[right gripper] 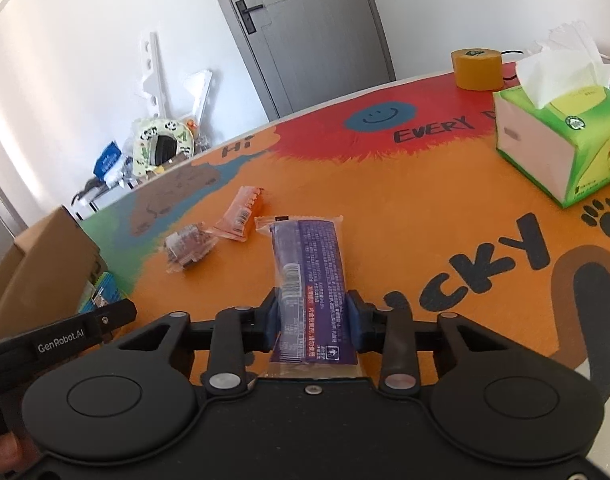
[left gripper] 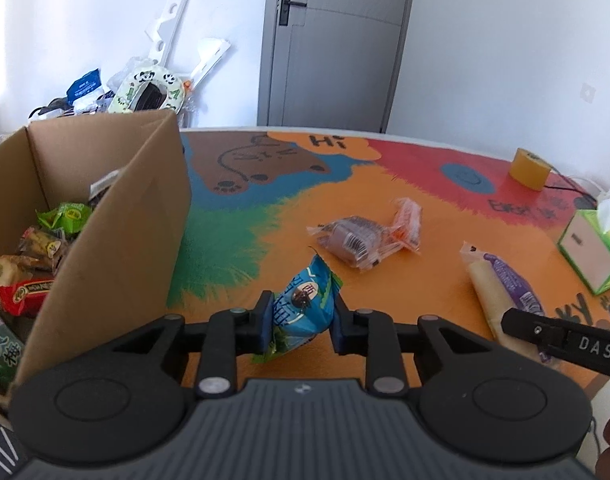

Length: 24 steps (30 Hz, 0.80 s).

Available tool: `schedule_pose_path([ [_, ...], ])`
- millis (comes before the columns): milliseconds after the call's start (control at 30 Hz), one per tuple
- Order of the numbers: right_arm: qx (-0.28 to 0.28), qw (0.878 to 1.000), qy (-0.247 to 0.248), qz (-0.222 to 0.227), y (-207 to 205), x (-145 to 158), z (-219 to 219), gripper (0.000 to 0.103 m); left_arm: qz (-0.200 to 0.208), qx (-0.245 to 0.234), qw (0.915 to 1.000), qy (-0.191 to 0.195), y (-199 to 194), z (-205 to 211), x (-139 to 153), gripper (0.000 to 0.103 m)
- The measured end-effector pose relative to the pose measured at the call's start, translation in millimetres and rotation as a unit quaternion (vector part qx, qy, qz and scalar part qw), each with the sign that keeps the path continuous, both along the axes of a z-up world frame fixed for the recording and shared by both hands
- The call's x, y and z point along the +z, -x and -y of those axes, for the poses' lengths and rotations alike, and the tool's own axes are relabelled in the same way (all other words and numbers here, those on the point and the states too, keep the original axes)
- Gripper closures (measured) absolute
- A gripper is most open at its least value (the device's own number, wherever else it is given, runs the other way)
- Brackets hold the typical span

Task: Organize snacks
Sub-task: 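Grasp purple-wrapped pack with right gripper while left grasps blue chip bag, then carry blue bag with left gripper while right carries purple pack to box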

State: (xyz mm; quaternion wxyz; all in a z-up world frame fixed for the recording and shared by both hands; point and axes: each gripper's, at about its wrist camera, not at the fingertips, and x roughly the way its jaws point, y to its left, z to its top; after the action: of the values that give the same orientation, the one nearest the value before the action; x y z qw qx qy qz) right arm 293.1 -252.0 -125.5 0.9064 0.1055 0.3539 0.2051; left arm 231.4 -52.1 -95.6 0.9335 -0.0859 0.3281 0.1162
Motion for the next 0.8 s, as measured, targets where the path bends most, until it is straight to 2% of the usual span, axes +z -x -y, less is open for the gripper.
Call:
schedule_pose_path([
  [400, 0.012, 0.999, -0.020, 0.038, 23, 31, -7, 0.072, 0.045, -0.014, 0.9988, 0.017, 22, -6, 34, 0.076],
  [800, 0.037, 0.996, -0.040, 0.066, 39, 59, -32, 0.072, 0.089, -0.011, 0.9958, 0.013, 52, -23, 72, 0.076],
])
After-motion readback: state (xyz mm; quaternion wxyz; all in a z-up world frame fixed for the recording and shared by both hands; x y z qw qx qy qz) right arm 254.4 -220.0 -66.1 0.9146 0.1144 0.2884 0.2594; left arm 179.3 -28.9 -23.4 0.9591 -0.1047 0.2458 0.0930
